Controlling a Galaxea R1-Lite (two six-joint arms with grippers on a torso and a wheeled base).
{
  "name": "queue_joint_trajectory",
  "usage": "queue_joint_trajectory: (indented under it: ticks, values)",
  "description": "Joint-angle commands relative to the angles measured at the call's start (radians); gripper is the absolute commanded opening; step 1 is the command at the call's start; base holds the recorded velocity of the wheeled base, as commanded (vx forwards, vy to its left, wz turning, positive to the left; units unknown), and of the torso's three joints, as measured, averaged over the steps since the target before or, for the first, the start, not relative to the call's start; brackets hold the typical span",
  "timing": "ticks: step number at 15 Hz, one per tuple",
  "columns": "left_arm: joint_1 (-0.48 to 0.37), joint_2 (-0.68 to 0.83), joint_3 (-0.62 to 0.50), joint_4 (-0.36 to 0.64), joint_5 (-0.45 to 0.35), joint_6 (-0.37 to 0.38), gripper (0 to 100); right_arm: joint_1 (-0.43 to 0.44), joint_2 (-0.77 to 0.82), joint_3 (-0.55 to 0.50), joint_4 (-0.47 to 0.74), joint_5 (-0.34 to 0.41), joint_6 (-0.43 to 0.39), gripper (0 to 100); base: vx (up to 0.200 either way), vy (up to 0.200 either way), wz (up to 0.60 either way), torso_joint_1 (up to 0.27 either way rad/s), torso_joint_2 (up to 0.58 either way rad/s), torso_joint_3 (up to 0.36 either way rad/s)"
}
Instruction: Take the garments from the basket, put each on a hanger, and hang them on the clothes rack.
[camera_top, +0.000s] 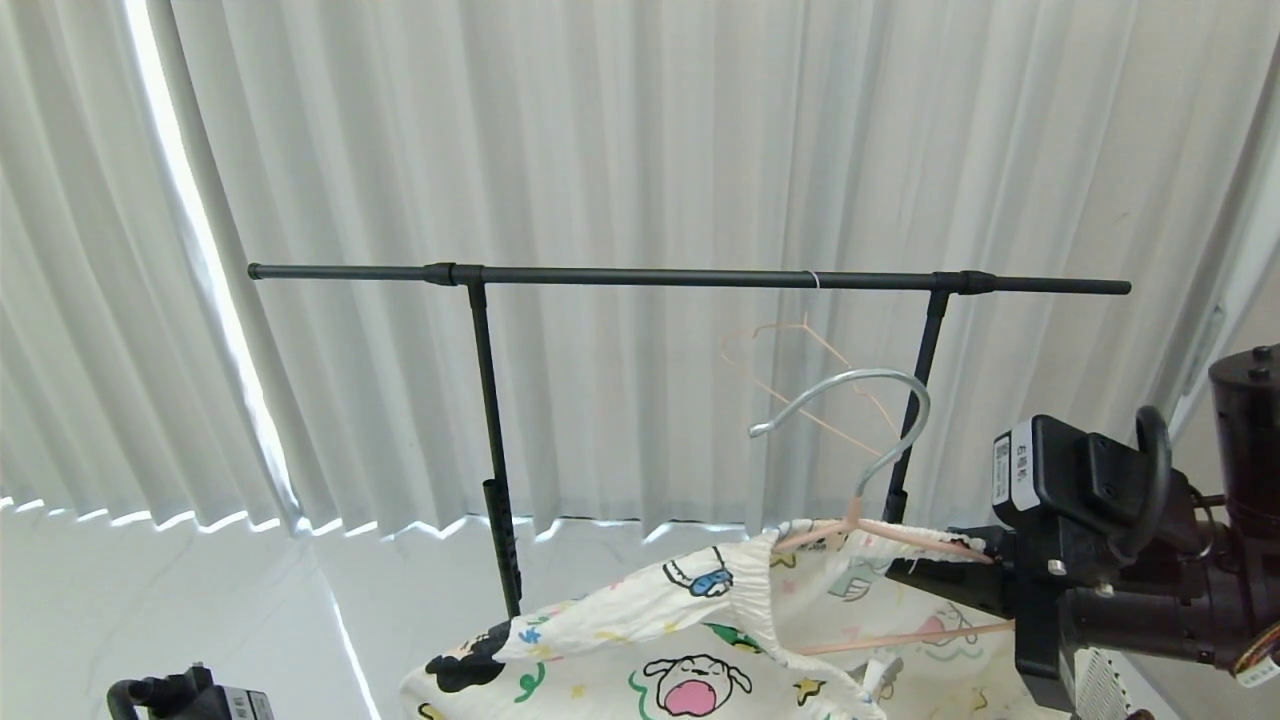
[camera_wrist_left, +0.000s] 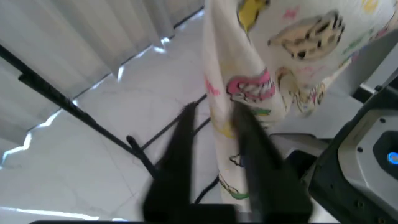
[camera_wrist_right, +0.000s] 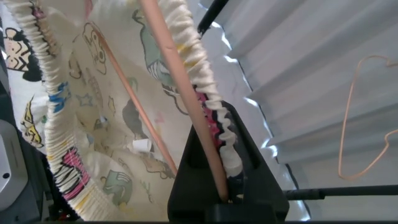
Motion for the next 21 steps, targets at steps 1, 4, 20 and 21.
queue_joint_trajectory:
  ticks: [1,4,20,21]
  values:
    - [0.014,0.028,0.01,-0.001,-0.001,0.0,0,0.005,-0.014,-0.001,-0.001,0.001,0.001,0,0.0,0.0,0.0,0.0,0.0,0.0]
    - [0.029,0.055,-0.001,-0.001,-0.001,0.0,0,0.007,-0.017,-0.001,-0.003,0.002,0.001,0,0.0,0.0,0.0,0.0,0.0,0.0]
    - [0.299,0.192,-0.065,-0.004,0.005,0.107,0,-0.096,-0.011,-0.002,-0.076,-0.004,0.067,0,0.0,0.0,0.0,0.0,0.0,0.0]
    - [0.299,0.19,-0.08,-0.004,0.005,0.107,0,-0.096,-0.009,-0.005,-0.076,-0.004,0.069,0,0.0,0.0,0.0,0.0,0.0,0.0]
